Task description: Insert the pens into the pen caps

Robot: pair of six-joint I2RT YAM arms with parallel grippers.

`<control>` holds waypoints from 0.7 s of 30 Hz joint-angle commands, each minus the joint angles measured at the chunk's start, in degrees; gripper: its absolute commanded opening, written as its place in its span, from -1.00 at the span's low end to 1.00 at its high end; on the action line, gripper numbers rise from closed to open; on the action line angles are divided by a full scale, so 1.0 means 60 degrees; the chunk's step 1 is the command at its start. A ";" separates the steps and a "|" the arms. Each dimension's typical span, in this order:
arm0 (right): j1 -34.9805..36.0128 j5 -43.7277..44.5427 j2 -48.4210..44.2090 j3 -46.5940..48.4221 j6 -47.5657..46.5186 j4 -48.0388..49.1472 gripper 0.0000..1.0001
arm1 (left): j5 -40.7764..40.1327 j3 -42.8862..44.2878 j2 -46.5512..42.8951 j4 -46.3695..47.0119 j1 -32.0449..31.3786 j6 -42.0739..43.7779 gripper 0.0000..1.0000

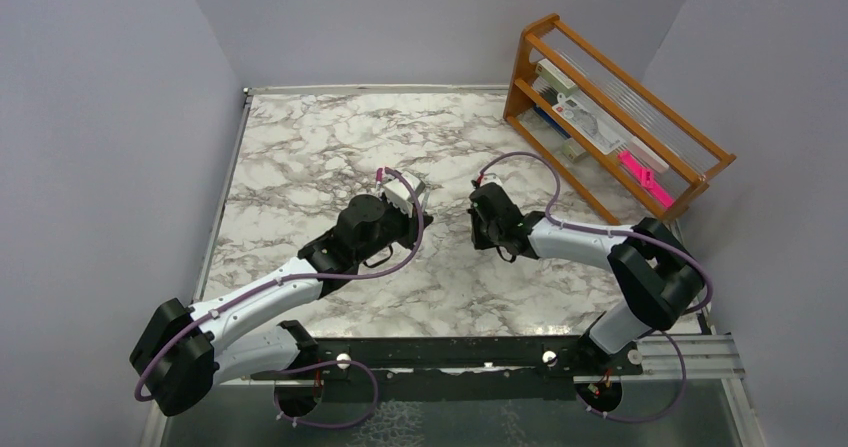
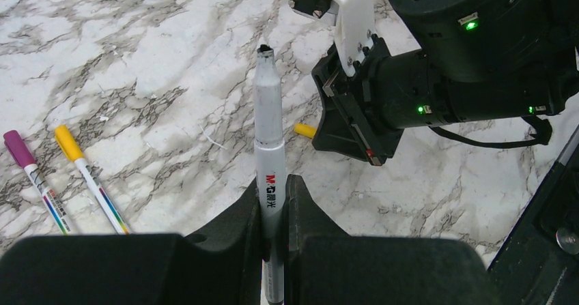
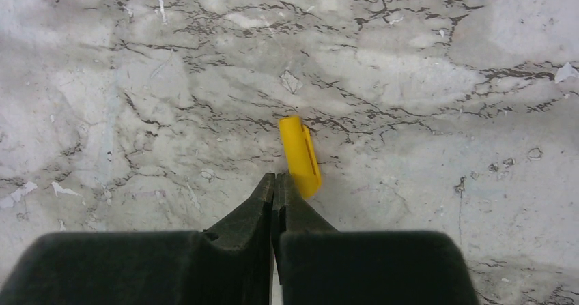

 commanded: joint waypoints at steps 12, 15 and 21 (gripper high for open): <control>-0.0120 0.1227 0.0416 0.0635 0.0264 -0.0969 -0.98 | -0.0086 -0.0058 0.0036 0.0209 0.0046 -0.0031 -1.00; -0.0173 0.1252 0.0391 0.0680 0.0250 -0.1046 -0.98 | -0.0067 -0.0044 0.0077 0.0206 0.0046 -0.0032 -1.00; -0.0299 0.1323 0.0501 0.0749 0.0221 -0.1077 -0.98 | -0.0031 -0.0017 0.0104 0.0194 0.0046 -0.0046 -1.00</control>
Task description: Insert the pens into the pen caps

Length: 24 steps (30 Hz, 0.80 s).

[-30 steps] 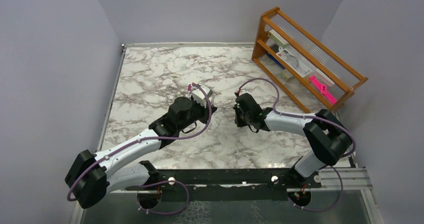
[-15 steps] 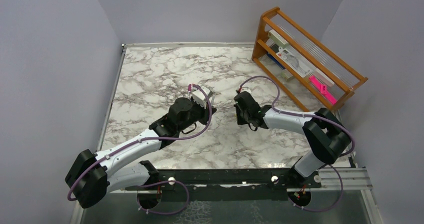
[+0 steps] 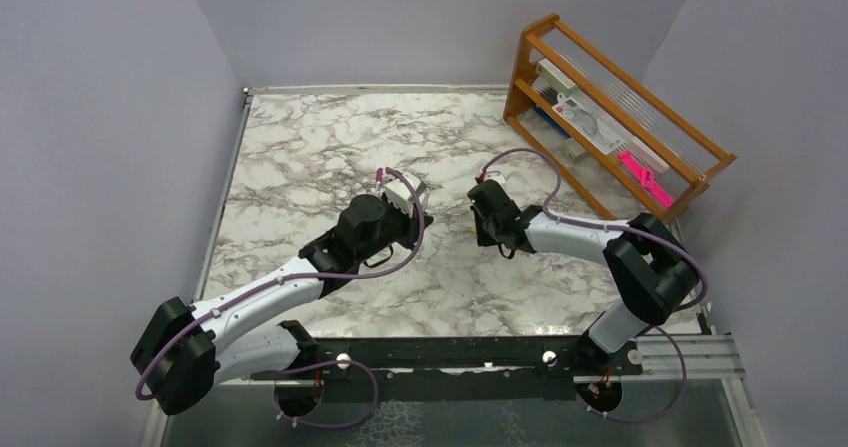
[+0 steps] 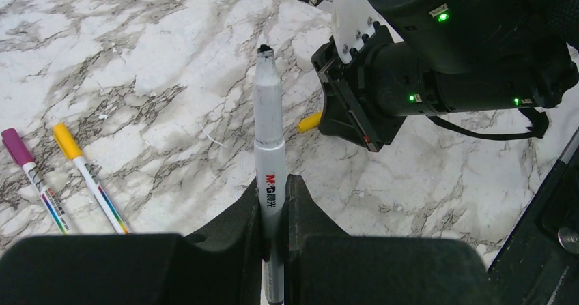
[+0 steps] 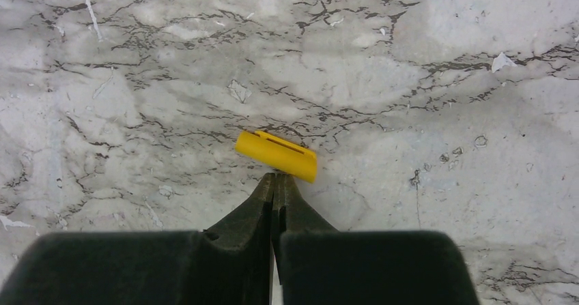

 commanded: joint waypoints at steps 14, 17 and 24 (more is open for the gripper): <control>-0.0585 0.0508 0.0850 0.0897 -0.0284 -0.0134 -0.98 | -0.0131 -0.0044 -0.0061 0.0075 0.0053 -0.0032 -1.00; -0.0671 0.0532 0.1028 0.1076 -0.0397 -0.0080 -0.98 | -0.0135 -0.0059 -0.0047 0.0071 0.0046 -0.0044 -1.00; -0.0937 0.0685 0.1392 0.1567 -0.0690 -0.0038 -0.93 | -0.0166 -0.0103 -0.0110 0.0060 0.0046 -0.0046 -1.00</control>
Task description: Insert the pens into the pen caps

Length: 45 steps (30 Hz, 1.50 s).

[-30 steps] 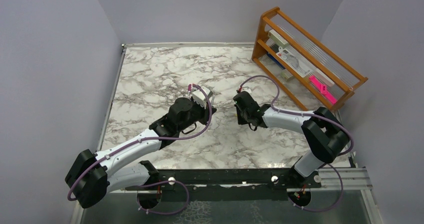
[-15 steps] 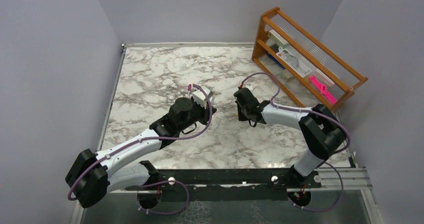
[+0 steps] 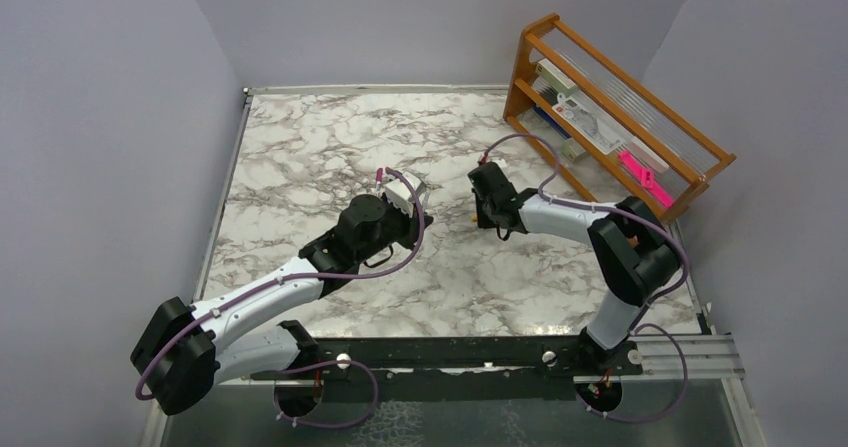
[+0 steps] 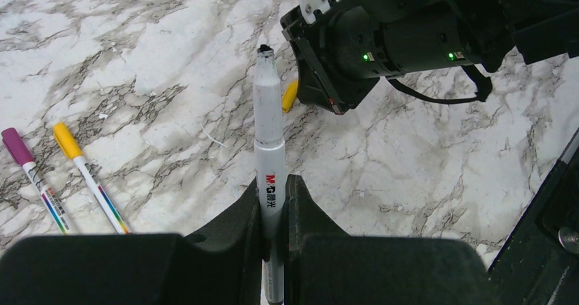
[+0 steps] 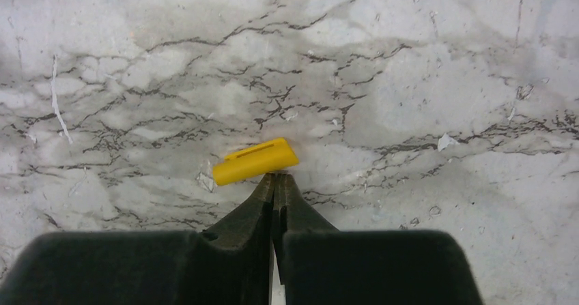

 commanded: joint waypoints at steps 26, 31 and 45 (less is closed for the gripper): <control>-0.0285 -0.0204 0.0278 0.0935 -0.0396 0.0389 0.02 | -0.0085 -0.0249 -0.0132 0.0234 0.0046 -0.0090 -1.00; -0.0270 -0.0357 0.0782 0.1210 -0.0213 0.0199 0.00 | -0.0149 -0.0299 -0.0228 0.0243 0.0049 -0.0116 -1.00; -0.0183 -0.0300 0.1505 0.1772 -0.0329 -0.0723 -0.51 | -0.0204 -0.0311 0.0029 0.0395 0.0046 -0.0160 -1.00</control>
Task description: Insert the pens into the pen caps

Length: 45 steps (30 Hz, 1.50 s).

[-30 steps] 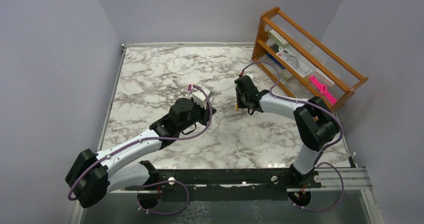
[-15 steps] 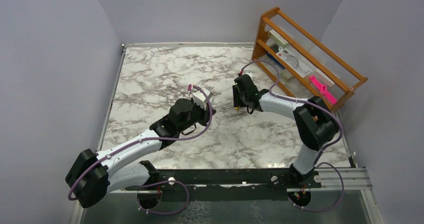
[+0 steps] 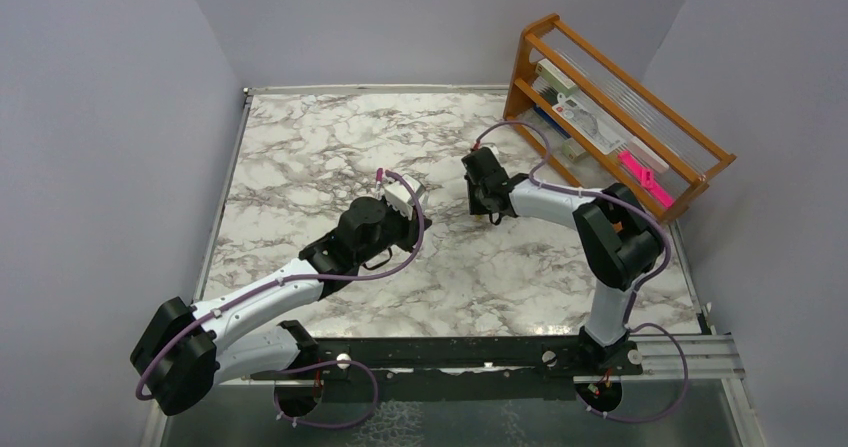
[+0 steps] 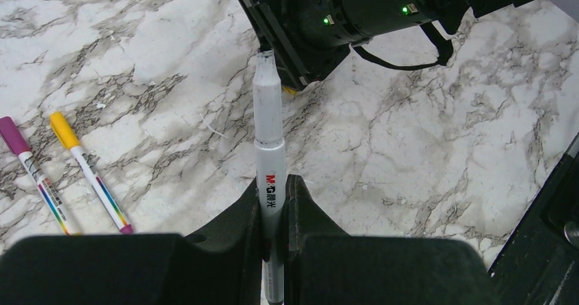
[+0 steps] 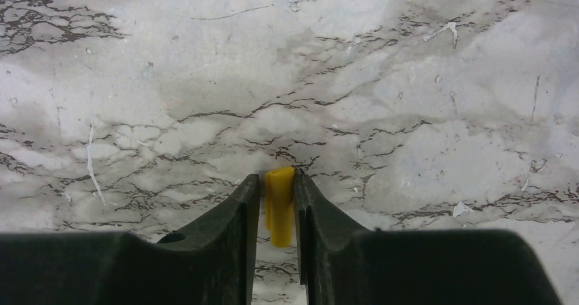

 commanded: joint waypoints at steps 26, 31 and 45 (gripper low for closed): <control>0.0051 -0.4056 -0.7329 -0.3615 0.1775 0.5141 -0.98 | 0.3980 -0.0962 0.2290 0.8022 0.0017 -0.4234 -1.00; 0.0051 -0.4410 -0.8161 -0.3999 0.2006 0.5894 -0.98 | 0.4056 -0.0775 0.3332 1.0204 -0.0009 -0.5230 -1.00; 0.0051 -0.5314 -0.8075 -0.3736 0.1702 0.6412 -0.98 | 0.4116 -0.0450 0.3756 1.0387 -0.0269 -0.5347 -1.00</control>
